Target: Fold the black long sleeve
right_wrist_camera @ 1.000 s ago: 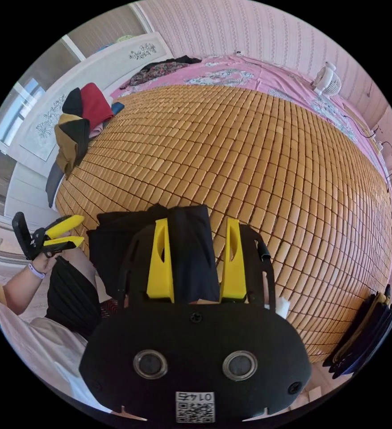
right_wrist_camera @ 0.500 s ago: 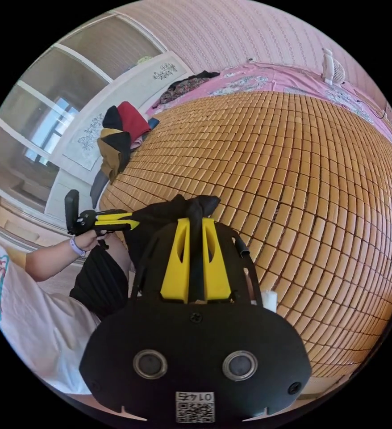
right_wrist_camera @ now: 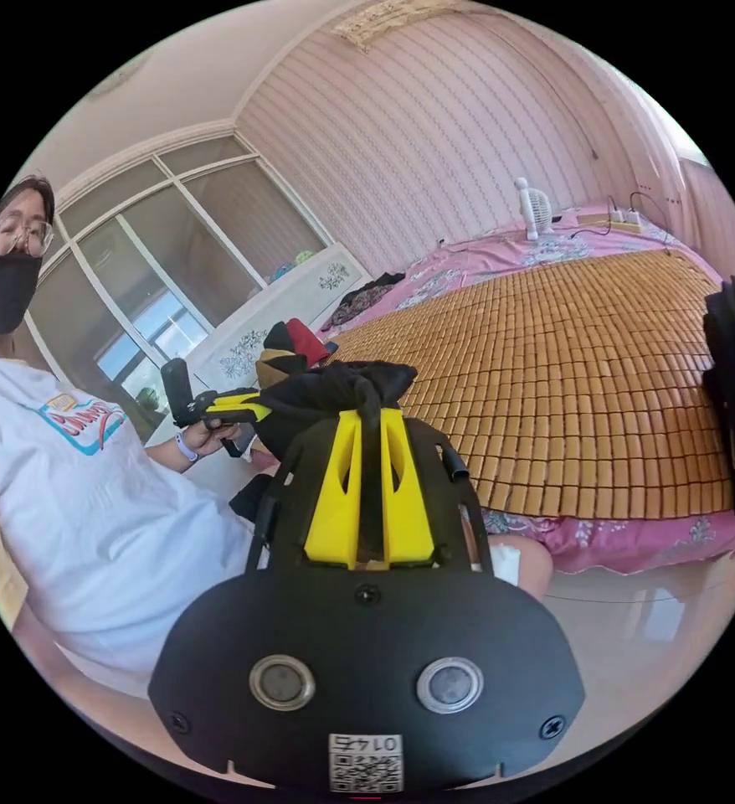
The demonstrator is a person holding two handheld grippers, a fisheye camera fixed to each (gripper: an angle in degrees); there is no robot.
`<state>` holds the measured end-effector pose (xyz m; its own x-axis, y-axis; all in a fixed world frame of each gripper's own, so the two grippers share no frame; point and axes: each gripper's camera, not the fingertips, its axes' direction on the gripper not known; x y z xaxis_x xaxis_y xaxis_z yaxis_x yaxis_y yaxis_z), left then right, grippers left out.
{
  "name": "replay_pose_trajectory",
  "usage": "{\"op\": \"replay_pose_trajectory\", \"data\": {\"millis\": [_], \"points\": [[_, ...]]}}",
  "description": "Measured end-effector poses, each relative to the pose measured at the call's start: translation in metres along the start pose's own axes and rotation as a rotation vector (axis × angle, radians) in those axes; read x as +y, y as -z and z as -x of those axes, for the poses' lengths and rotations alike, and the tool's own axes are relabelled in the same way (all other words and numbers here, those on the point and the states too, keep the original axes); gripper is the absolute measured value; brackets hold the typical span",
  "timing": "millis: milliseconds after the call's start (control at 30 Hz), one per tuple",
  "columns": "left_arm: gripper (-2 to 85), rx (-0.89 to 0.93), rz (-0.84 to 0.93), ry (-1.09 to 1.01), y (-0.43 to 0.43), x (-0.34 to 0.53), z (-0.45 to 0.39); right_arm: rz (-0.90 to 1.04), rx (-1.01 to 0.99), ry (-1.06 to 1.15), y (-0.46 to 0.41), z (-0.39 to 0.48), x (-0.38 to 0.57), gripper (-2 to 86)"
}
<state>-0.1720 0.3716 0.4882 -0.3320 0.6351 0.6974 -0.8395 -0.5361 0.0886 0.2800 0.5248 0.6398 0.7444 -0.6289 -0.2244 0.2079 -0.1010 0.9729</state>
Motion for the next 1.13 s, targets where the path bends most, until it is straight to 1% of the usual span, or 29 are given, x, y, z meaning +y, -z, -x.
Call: {"op": "replay_pose_trajectory", "data": {"millis": [33,100,167,233,300,367,400,433,467,500,567,600,633,667,700,733,767,800,833,867,900,933,967,1000,1067,1133], "points": [[3.8,0.022,-0.011,-0.017,-0.004,-0.009,-0.003,-0.04,0.024,-0.007,0.024,-0.002,0.004,3.1],[3.6,0.124,-0.054,-0.096,-0.026,-0.047,-0.013,-0.111,0.069,-0.019,0.064,-0.006,0.009,3.2],[3.5,0.214,-0.083,-0.154,-0.046,-0.081,-0.022,-0.167,0.171,-0.034,0.118,-0.012,0.007,3.3],[3.6,0.313,-0.114,-0.198,-0.067,-0.12,-0.033,-0.179,0.286,-0.037,0.159,-0.015,-0.005,3.4],[4.1,0.392,-0.165,-0.257,-0.093,-0.18,-0.053,-0.174,0.383,-0.043,0.2,-0.021,-0.026,3.8],[5.3,0.435,-0.222,-0.239,-0.112,-0.228,-0.061,-0.163,0.524,-0.073,0.249,-0.032,-0.073,4.8],[6.9,0.468,-0.277,-0.196,-0.126,-0.261,-0.062,-0.16,0.537,-0.104,0.26,-0.039,-0.087,5.4],[8.0,0.478,-0.296,-0.19,-0.133,-0.275,-0.063,-0.177,0.558,-0.181,0.28,-0.059,-0.114,6.6],[10.4,0.495,-0.292,-0.155,-0.15,-0.305,-0.06,-0.217,0.595,-0.248,0.294,-0.082,-0.137,9.8],[12.2,0.497,-0.247,-0.127,-0.167,-0.328,-0.056,-0.235,0.622,-0.28,0.298,-0.095,-0.146,11.4],[13.5,0.433,-0.166,-0.099,-0.187,-0.342,-0.047,-0.242,0.743,-0.488,0.296,-0.149,-0.16,13.5],[13.7,0.375,-0.144,-0.089,-0.193,-0.335,-0.038,-0.242,0.763,-0.521,0.293,-0.157,-0.158,13.6],[13.7,0.346,-0.139,-0.09,-0.195,-0.328,-0.033,-0.282,0.804,-0.547,0.284,-0.165,-0.148,13.7],[13.8,0.297,-0.128,-0.091,-0.196,-0.308,-0.022,-0.365,0.846,-0.538,0.274,-0.162,-0.13,13.4],[13.8,0.26,-0.113,-0.08,-0.195,-0.281,-0.01,-0.406,0.865,-0.522,0.267,-0.159,-0.119,12.9],[13.7,0.244,-0.102,-0.073,-0.194,-0.265,-0.003,-0.473,0.907,-0.484,0.252,-0.15,-0.092,11.9],[13.7,0.204,-0.08,-0.056,-0.19,-0.23,0.011,-0.492,0.94,-0.407,0.231,-0.135,-0.063,10.2],[13.5,0.15,-0.059,-0.037,-0.182,-0.189,0.022,-0.493,0.967,-0.374,0.219,-0.126,-0.046,9.3],[13.4,0.114,-0.053,-0.021,-0.177,-0.166,0.027,-0.484,1.028,-0.32,0.193,-0.107,-0.009,7.7],[12.5,0.05,-0.038,0.005,-0.166,-0.119,0.035,-0.442,1.072,-0.282,0.164,-0.088,0.03,5.5],[11.6,-0.004,0.003,0.05,-0.155,-0.071,0.04,-0.411,1.084,-0.288,0.149,-0.08,0.051,4.2],[11.1,-0.028,0.029,0.095,-0.149,-0.046,0.043,-0.328,1.097,-0.331,0.119,-0.066,0.092,2.5],[9.7,-0.058,0.081,0.19,-0.135,0.001,0.046,-0.218,1.101,-0.415,0.089,-0.054,0.13,1.6],[7.8,-0.081,0.12,0.269,-0.118,0.045,0.045,-0.164,1.106,-0.449,0.075,-0.047,0.147,1.3],[3.9,-0.153,0.129,0.366,-0.086,0.1,0.038,-0.002,1.125,-0.554,0.025,-0.019,0.195,0.5],[1.0,-0.265,0.108,0.422,-0.055,0.139,0.029,0.068,1.074,-0.529,-0.009,-0.003,0.204,0.2]]}}
